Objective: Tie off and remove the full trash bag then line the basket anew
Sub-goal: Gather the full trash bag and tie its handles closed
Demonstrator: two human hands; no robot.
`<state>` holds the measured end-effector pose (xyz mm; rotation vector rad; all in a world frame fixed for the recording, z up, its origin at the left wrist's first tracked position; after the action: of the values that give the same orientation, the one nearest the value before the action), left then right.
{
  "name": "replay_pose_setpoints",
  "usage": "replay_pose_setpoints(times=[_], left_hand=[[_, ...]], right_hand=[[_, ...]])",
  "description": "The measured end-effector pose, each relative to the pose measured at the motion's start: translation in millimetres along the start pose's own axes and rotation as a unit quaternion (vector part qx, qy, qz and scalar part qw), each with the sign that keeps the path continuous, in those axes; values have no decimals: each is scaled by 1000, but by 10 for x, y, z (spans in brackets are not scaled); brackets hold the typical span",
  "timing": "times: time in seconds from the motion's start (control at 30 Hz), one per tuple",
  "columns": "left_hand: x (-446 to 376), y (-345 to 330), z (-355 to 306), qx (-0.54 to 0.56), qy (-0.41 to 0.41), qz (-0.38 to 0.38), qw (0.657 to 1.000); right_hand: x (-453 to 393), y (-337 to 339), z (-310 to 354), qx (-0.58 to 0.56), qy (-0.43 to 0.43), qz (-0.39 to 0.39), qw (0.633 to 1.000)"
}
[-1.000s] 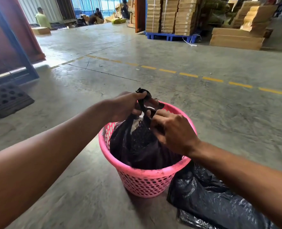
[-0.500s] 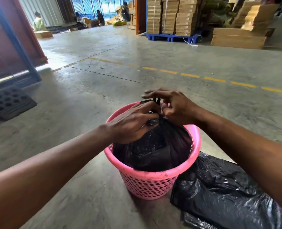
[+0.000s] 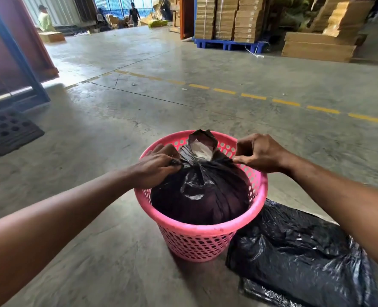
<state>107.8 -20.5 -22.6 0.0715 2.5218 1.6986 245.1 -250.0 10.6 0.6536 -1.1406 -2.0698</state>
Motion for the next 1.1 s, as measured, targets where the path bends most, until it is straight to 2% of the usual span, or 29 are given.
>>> replay_pose_setpoints(times=[0.07,0.13,0.27,0.3,0.33,0.37,0.43,0.53,0.57,0.63,0.7,0.73,0.8,0.87,0.93,0.97,1.0,1.1], left_hand=[[15,-45,69,-128,33,82,988],[24,-27,110,-195,53,138,970],[13,-16,148,-187,70,169,965],[-3,1,138,-119,81,155,977],[-8,49,95,1,99,119,988],[-12,97,57,153,108,70,980],[-4,203,37,377,126,-9,918],[-26,195,19,513,149,-36,844],[-62,152,-30,569,148,-36,808],[-162,100,-189,621,160,-56,765],[-293,62,-318,607,170,-81,772],[-343,50,-365,587,160,-78,790],[-449,58,-529,502,96,-26,859],[-484,47,-690,361,40,48,930],[-528,3,-795,257,26,62,964],[-538,2,-869,243,15,54,968],[-562,-29,-881,275,18,48,960],[-556,-77,-729,399,92,18,912]], right_hand=[[20,-45,-38,87,-10,9,996],[39,-98,4,144,-2,15,989],[108,-159,-31,199,-31,30,979],[113,-166,-57,207,-44,32,977],[114,-157,-80,215,-57,31,974],[118,-143,-91,215,-70,27,974],[116,-98,-92,187,-85,19,979],[66,23,39,135,-83,-2,987],[42,83,103,104,-78,-15,991],[1,206,264,45,-55,-33,997],[-19,298,455,17,-20,-40,999],[-30,308,565,12,-1,-43,999],[-49,326,745,12,36,-63,997],[-72,322,861,5,65,-88,994],[-82,305,903,-18,81,-102,991],[-82,291,914,-27,84,-105,991],[-81,281,918,-35,88,-107,990],[-81,270,859,-60,95,-103,988]])
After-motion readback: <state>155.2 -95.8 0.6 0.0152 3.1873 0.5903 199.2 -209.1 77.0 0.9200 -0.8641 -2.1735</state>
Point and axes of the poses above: each hand's wrist, its own x-axis away from the middle knuckle, its own y-axis out of the back of the hand, z = x × y, the point moved 5 cm from there along -x, towards the middle knuckle
